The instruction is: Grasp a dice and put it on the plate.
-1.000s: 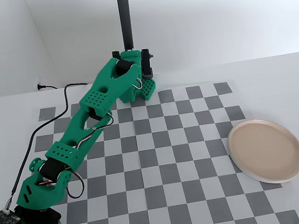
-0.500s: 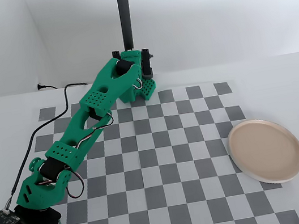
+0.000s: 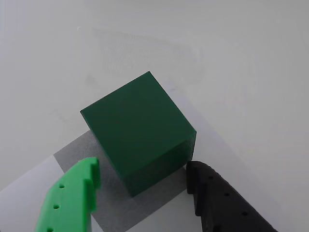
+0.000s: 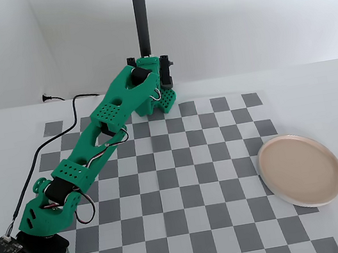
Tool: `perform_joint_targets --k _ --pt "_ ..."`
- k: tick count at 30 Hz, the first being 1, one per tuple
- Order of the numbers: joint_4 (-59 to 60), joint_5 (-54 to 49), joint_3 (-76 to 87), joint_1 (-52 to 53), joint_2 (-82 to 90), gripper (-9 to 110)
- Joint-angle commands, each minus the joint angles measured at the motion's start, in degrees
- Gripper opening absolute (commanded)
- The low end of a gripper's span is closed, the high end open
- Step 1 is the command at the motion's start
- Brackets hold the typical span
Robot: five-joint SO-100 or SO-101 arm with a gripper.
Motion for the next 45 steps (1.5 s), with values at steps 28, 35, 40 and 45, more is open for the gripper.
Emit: perform_joint_targets --k 28,35,40,45 --pt "-12.04 0.62 -3.87 2.46 3.6 27" --pt "-12.66 0.35 -3.87 1.23 3.43 29" --pt "-11.07 0.53 -3.87 0.88 3.08 30" --pt "-9.67 0.79 -3.87 0.7 2.37 30"
